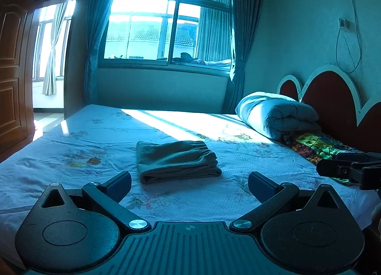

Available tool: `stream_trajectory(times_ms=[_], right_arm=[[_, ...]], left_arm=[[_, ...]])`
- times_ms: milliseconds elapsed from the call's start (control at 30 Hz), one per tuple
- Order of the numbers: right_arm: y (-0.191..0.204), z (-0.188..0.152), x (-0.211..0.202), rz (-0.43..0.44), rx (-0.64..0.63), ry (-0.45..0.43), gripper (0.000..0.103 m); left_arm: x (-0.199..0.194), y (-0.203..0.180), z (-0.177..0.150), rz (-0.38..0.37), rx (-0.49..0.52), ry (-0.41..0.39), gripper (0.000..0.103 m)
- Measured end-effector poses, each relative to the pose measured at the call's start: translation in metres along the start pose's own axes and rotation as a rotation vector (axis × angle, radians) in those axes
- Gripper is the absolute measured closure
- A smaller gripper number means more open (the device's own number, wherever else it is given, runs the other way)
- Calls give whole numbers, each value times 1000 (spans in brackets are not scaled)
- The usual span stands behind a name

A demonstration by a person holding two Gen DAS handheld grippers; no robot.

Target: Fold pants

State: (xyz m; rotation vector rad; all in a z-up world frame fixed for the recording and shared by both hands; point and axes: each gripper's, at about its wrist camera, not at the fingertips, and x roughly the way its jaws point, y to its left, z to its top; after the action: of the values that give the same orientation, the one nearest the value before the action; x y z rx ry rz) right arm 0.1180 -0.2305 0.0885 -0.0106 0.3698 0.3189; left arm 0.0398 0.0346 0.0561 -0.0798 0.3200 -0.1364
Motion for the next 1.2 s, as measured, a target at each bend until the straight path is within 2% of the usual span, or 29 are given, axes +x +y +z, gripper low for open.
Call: stream_trajectory(times_ms=[1200], right_arm=[[4,2,-5,6,-12,-8,6]], left_arm=[[-2,-4,0,-28,3,-7,0]])
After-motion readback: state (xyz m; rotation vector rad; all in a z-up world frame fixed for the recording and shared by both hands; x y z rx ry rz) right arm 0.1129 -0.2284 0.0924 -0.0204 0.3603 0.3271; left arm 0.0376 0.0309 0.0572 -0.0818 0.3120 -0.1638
